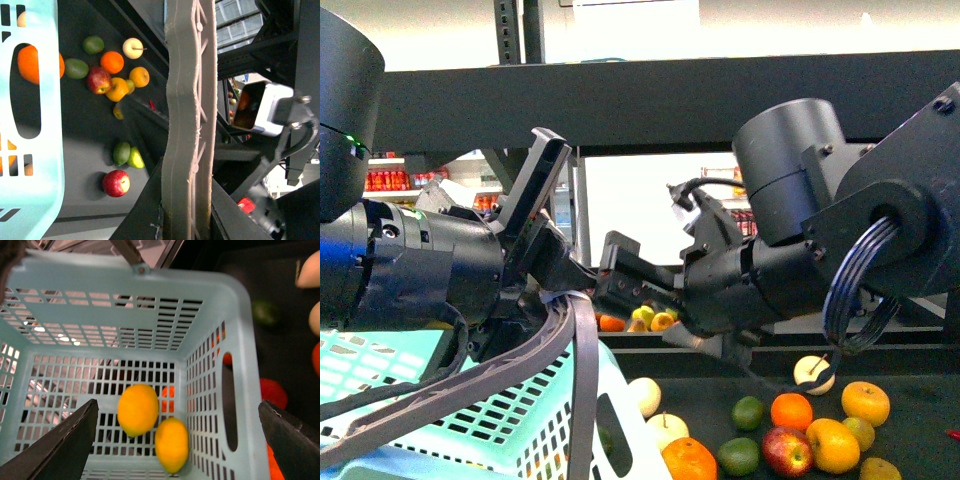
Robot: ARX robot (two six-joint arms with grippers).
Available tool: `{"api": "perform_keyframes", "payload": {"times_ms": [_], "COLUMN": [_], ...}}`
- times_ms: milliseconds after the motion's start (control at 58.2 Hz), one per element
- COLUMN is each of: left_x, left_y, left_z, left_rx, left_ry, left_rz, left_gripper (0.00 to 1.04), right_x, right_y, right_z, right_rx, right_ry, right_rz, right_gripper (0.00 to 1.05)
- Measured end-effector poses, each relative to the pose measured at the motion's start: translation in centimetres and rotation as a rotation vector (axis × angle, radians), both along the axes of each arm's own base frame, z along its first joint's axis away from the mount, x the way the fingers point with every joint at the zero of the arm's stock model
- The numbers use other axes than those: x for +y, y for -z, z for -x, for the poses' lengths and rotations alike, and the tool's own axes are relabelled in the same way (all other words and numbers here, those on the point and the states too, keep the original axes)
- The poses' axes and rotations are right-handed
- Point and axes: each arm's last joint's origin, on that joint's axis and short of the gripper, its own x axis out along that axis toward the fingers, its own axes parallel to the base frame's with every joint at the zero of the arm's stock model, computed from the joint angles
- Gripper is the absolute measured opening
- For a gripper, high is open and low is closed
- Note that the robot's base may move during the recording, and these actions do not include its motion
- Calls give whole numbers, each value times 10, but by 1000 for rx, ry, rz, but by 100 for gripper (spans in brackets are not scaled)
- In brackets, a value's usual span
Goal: Pick lemon from shelf
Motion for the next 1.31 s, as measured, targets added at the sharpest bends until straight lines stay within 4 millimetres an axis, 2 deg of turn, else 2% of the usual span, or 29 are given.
{"api": "perform_keyframes", "payload": {"times_ms": [120, 223, 258, 395, 447, 516, 619, 670, 773, 894, 945, 1014, 1169, 1306], "left_x": [-4, -5, -5, -5, -5, -5, -5, -5, -5, -6, -6, -6, -6, -6], "left_y": [0, 0, 0, 0, 0, 0, 0, 0, 0, 0, 0, 0, 0, 0], "left_z": [2, 2, 2, 2, 2, 2, 2, 2, 2, 3, 3, 3, 2, 3], "left_rx": [3, 3, 4, 6, 6, 3, 3, 3, 3, 4, 5, 4, 3, 3], "left_ry": [28, 36, 36, 37, 37, 36, 30, 29, 34, 38, 37, 35, 31, 38], "left_rz": [6, 7, 8, 11, 10, 7, 5, 6, 6, 7, 9, 7, 6, 7], "left_gripper": [11, 11, 11, 11, 11, 11, 11, 11, 11, 11, 11, 11, 11, 11], "right_x": [-24, -60, -77, -121, -134, -153, -172, -180, -187, -188, -187, -182, -172, -162], "right_y": [-22, -43, -48, -49, -45, -40, -37, -32, -23, -14, -9, 10, 40, 48], "right_z": [4, 12, 18, 49, 67, 102, 146, 176, 220, 259, 276, 297, 302, 302], "right_rx": [-110, -215, -251, -320, -342, -362, -388, -391, -391, -399, -443, -482, -485, -486], "right_ry": [127, 289, 359, 531, 575, 661, 738, 778, 824, 844, 727, 598, 582, 594], "right_rz": [35, 82, 112, 220, 258, 312, 361, 394, 432, 462, 421, 382, 379, 383], "right_gripper": [97, 97, 97, 97, 97, 97, 97, 97, 97, 97, 89, 72, 46, 23]}}
